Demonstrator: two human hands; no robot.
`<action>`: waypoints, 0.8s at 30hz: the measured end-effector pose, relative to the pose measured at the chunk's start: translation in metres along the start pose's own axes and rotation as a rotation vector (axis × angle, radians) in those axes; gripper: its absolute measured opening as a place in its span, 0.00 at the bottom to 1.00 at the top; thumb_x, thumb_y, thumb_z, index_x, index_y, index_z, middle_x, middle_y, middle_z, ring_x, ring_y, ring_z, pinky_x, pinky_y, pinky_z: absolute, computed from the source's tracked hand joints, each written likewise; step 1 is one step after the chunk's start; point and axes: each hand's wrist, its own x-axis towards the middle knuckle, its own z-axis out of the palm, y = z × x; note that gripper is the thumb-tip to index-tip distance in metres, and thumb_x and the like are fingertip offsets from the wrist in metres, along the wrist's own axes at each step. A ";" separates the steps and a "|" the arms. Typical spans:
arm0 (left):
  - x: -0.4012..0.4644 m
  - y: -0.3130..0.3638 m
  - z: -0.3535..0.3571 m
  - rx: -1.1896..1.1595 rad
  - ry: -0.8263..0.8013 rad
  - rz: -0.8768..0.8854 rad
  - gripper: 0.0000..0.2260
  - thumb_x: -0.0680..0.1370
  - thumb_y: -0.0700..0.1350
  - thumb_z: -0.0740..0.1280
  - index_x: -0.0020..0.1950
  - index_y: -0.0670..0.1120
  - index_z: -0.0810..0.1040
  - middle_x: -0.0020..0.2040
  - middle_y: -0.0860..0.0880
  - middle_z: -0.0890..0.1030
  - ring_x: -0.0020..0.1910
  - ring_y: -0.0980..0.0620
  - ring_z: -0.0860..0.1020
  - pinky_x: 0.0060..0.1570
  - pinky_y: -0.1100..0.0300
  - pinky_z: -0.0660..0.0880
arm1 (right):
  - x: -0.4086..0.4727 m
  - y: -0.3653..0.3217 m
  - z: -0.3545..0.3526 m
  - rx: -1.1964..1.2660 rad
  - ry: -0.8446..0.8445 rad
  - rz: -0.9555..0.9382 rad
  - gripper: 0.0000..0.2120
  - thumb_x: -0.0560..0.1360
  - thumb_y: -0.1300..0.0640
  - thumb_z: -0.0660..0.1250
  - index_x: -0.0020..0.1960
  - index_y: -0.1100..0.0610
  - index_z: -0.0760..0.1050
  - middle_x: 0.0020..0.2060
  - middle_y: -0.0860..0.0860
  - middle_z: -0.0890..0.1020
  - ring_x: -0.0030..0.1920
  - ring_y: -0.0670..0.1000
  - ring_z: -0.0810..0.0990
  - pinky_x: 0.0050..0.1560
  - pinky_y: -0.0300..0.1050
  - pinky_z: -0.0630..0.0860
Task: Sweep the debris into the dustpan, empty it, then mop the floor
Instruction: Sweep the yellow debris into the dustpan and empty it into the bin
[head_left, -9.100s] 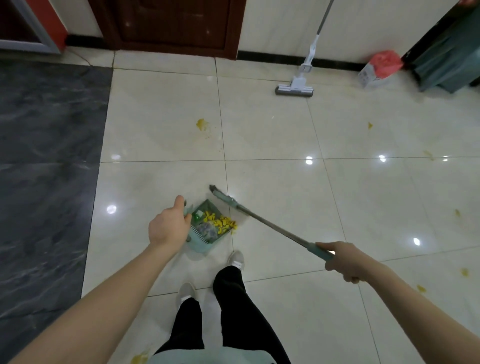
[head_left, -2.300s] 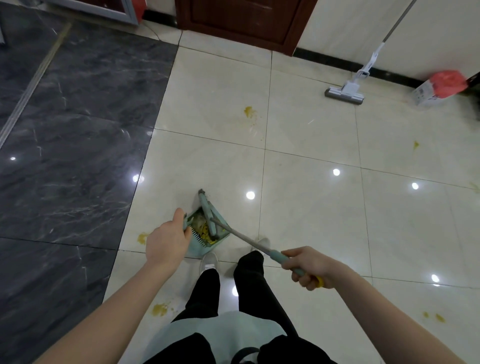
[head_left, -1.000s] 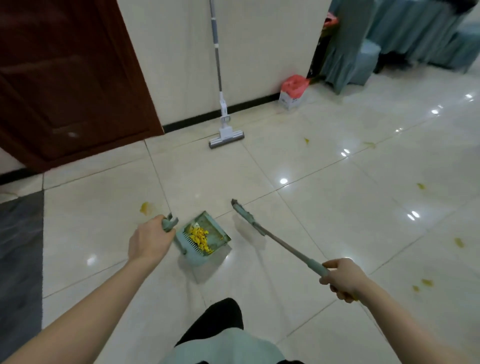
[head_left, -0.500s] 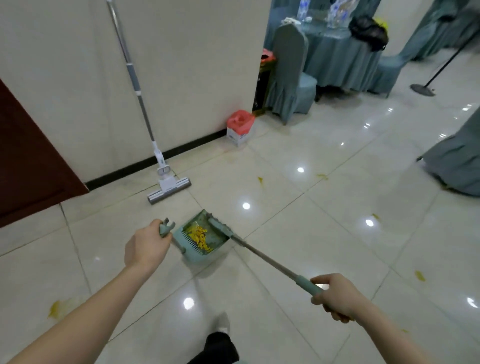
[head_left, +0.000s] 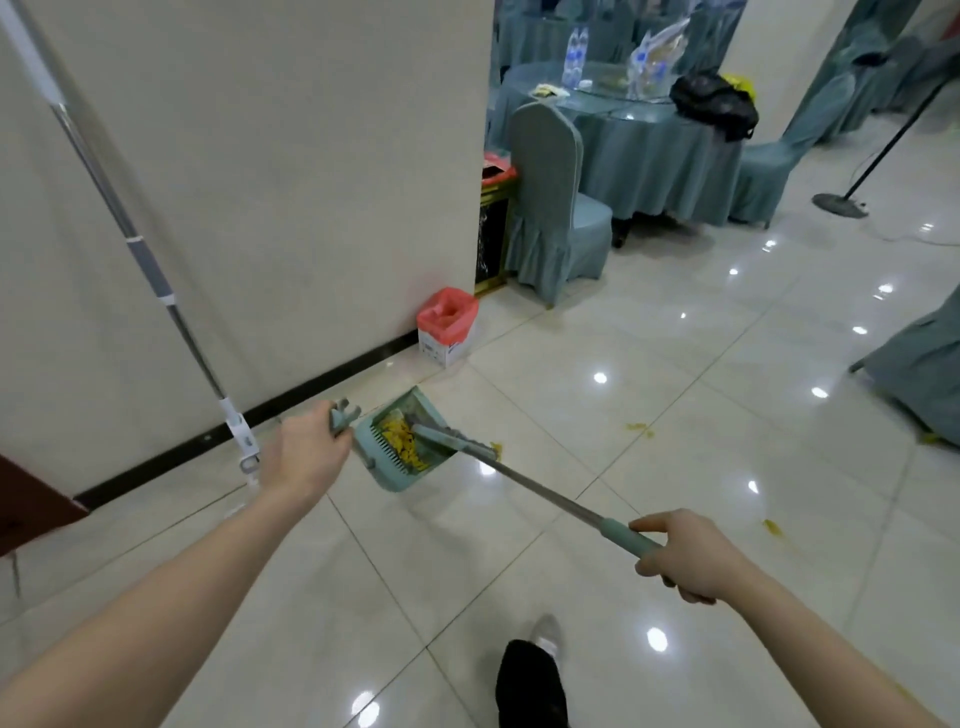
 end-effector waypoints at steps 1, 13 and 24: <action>0.022 0.016 0.008 0.009 0.021 0.003 0.10 0.77 0.52 0.65 0.53 0.47 0.76 0.47 0.42 0.82 0.48 0.38 0.79 0.37 0.54 0.69 | 0.022 -0.003 -0.021 -0.009 0.008 -0.015 0.28 0.73 0.63 0.69 0.72 0.51 0.72 0.31 0.55 0.76 0.18 0.49 0.67 0.21 0.37 0.65; 0.236 0.181 0.070 -0.120 0.072 -0.114 0.13 0.72 0.60 0.61 0.47 0.52 0.72 0.39 0.42 0.81 0.39 0.38 0.79 0.40 0.46 0.79 | 0.235 -0.043 -0.232 -0.009 0.027 -0.088 0.28 0.73 0.64 0.68 0.72 0.51 0.72 0.33 0.54 0.77 0.22 0.50 0.70 0.21 0.38 0.67; 0.405 0.276 0.140 0.011 0.107 -0.241 0.14 0.77 0.56 0.66 0.57 0.48 0.74 0.45 0.40 0.82 0.44 0.36 0.79 0.42 0.49 0.77 | 0.456 -0.110 -0.370 -0.088 0.015 -0.138 0.27 0.73 0.62 0.70 0.71 0.50 0.72 0.33 0.55 0.79 0.23 0.50 0.71 0.22 0.38 0.69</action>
